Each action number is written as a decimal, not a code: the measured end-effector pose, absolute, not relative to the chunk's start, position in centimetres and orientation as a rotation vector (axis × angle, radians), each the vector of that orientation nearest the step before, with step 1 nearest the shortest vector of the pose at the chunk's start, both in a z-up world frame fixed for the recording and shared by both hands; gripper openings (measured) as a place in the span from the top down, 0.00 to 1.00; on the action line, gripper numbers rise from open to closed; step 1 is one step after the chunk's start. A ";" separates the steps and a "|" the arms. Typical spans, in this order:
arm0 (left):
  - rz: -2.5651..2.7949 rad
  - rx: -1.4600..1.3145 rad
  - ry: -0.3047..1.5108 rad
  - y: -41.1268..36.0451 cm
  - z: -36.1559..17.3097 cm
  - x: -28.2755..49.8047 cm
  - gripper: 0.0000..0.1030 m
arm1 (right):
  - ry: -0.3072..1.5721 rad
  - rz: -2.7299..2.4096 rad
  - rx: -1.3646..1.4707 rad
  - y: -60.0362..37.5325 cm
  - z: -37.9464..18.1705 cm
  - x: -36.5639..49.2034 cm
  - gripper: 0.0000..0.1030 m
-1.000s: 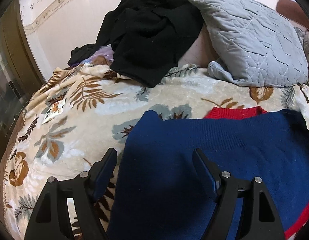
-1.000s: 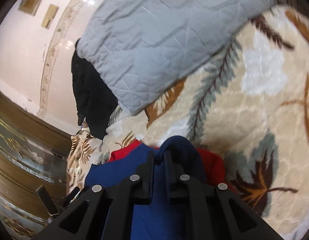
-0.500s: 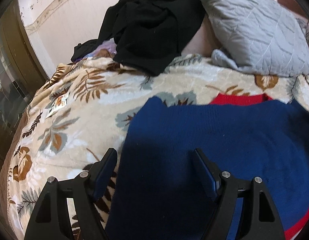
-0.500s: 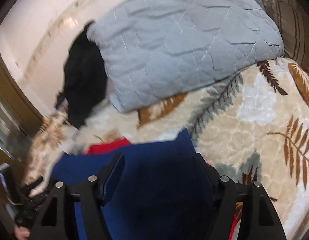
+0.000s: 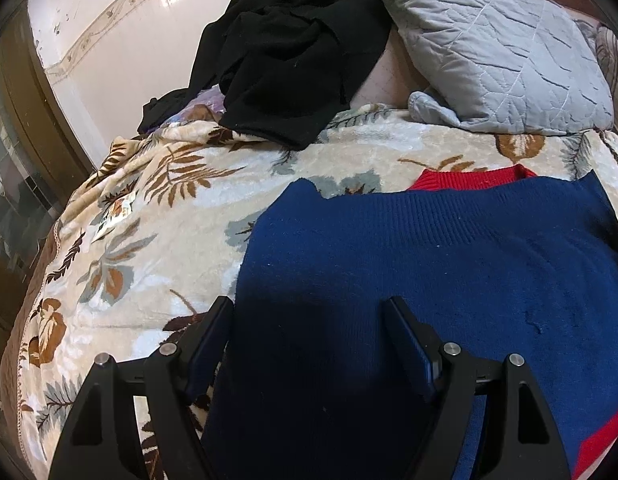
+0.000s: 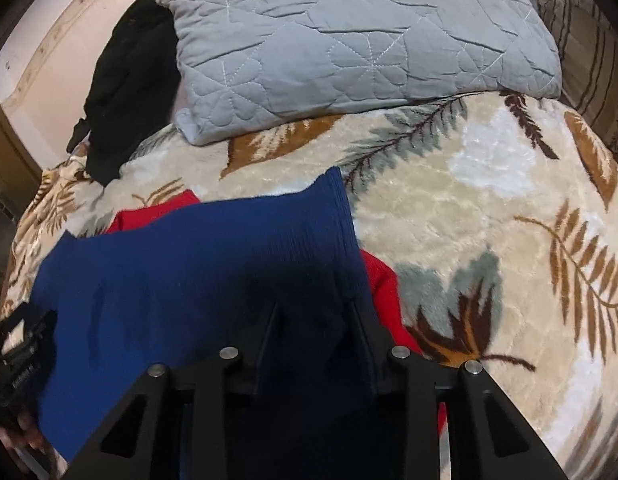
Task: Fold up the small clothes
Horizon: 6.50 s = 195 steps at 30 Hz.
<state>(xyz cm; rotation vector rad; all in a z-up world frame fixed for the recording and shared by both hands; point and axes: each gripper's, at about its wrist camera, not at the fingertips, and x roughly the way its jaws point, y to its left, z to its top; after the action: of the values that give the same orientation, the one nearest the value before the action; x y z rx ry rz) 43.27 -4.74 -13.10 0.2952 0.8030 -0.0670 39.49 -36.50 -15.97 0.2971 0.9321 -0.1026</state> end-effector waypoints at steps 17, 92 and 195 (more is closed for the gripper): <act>-0.129 0.294 0.688 -5.7 -8.9 38.8 0.24 | 0.897 -0.026 0.295 -33.2 -12.1 32.4 0.60; 0.072 0.216 0.852 1.4 -12.7 34.2 0.22 | 0.968 0.213 0.129 -20.4 -14.3 30.7 0.48; 0.014 -0.163 0.948 2.3 -14.2 35.4 0.39 | 0.923 0.004 0.179 -24.6 -12.6 31.1 0.45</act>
<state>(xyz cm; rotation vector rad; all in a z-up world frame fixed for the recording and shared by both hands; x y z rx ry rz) 35.45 2.28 -14.24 -0.1631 0.9485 0.0138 31.08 -24.60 -12.57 0.1790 0.9225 0.0043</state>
